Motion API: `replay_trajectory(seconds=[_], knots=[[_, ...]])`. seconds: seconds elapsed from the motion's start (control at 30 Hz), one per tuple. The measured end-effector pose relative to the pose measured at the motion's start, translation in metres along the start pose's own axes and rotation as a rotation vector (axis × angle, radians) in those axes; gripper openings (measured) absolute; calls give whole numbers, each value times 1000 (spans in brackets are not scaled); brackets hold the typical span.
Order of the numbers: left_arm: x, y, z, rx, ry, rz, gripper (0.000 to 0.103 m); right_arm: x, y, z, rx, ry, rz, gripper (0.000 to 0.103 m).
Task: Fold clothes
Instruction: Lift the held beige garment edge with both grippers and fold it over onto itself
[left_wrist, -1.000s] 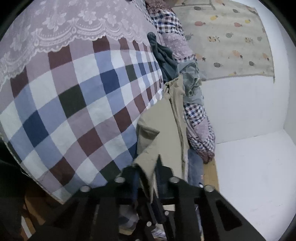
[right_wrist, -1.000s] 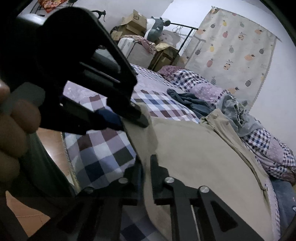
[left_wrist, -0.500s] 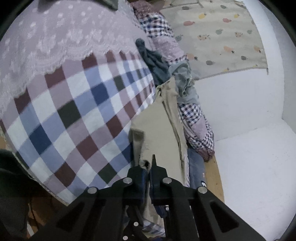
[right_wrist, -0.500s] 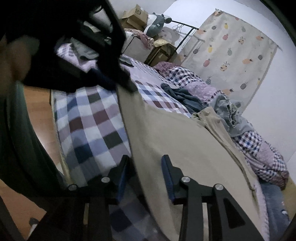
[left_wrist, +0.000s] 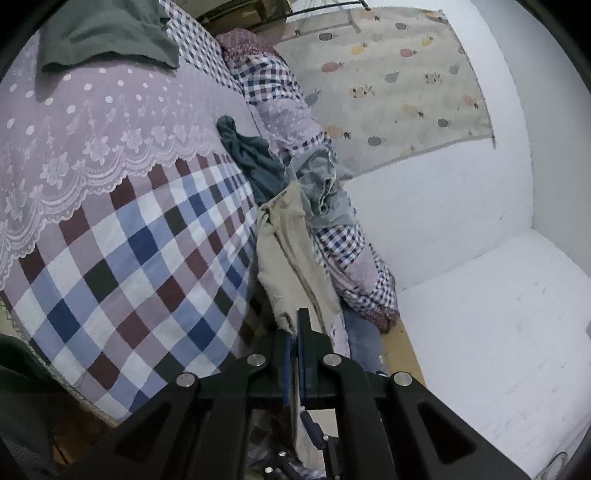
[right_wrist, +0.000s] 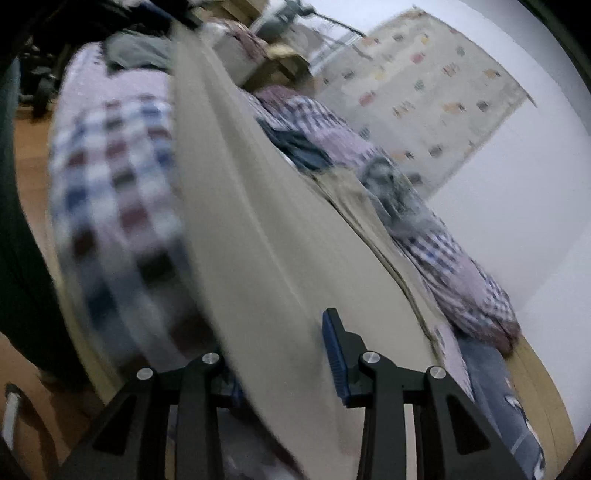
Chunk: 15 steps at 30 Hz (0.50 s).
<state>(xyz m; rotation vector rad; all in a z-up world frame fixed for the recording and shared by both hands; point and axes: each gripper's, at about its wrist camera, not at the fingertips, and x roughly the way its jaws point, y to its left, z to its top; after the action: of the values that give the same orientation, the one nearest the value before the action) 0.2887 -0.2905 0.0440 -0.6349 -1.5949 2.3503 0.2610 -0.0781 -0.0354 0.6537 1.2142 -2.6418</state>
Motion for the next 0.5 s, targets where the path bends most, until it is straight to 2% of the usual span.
replay_trajectory(seconds=[0.1, 0.27, 0.5], knots=[[0, -3, 4, -5, -15, -12, 1, 3, -21, -22, 22, 41, -27, 38], [5, -7, 10, -15, -28, -20, 1, -3, -44, -55, -13, 104, -126, 38], [8, -14, 12, -4, -25, -32, 1, -6, -86, -109, -30, 242, -229, 38]])
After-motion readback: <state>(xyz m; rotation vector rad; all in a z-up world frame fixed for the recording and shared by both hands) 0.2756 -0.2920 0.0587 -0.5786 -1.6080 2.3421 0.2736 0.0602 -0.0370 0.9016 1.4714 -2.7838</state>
